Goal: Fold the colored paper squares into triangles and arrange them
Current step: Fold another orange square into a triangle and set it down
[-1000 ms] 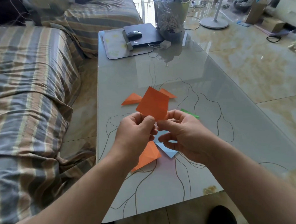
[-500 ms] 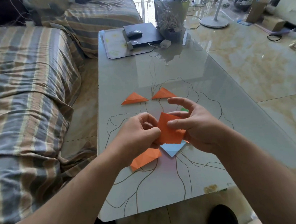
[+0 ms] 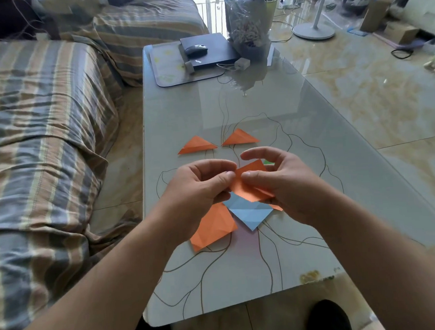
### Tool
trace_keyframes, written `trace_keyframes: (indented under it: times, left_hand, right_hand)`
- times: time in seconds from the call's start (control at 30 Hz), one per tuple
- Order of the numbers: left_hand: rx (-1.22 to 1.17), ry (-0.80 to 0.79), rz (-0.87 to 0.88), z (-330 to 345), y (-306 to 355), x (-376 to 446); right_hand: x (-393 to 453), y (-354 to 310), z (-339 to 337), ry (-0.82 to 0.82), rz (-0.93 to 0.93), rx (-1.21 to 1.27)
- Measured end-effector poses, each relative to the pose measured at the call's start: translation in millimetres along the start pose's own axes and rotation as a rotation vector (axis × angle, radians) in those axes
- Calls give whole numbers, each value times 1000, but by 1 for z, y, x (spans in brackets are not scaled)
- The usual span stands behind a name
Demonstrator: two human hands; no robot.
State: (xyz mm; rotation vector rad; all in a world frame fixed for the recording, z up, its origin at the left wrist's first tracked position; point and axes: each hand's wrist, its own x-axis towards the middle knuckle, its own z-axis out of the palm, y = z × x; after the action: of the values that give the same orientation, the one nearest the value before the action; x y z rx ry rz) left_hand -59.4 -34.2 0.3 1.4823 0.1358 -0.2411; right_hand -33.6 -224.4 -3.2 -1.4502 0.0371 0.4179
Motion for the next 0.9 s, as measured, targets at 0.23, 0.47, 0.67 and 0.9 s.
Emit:
trace_keyframes:
  times: [0.23, 0.47, 0.67, 0.9]
  left_hand:
    - [-46, -153, -12, -4, -1, -5]
    - [-87, -81, -19, -3, -2, -5]
    - [-106, -42, -36, -2, -3, -2]
    - [-109, -20, -24, -1, -5, -4]
  right_hand:
    - [3, 1, -1, 40, 62, 131]
    - [3, 2, -1, 30, 57, 143]
    - [3, 5, 2, -1, 29, 13]
    - [1, 7, 9, 37, 23, -84]
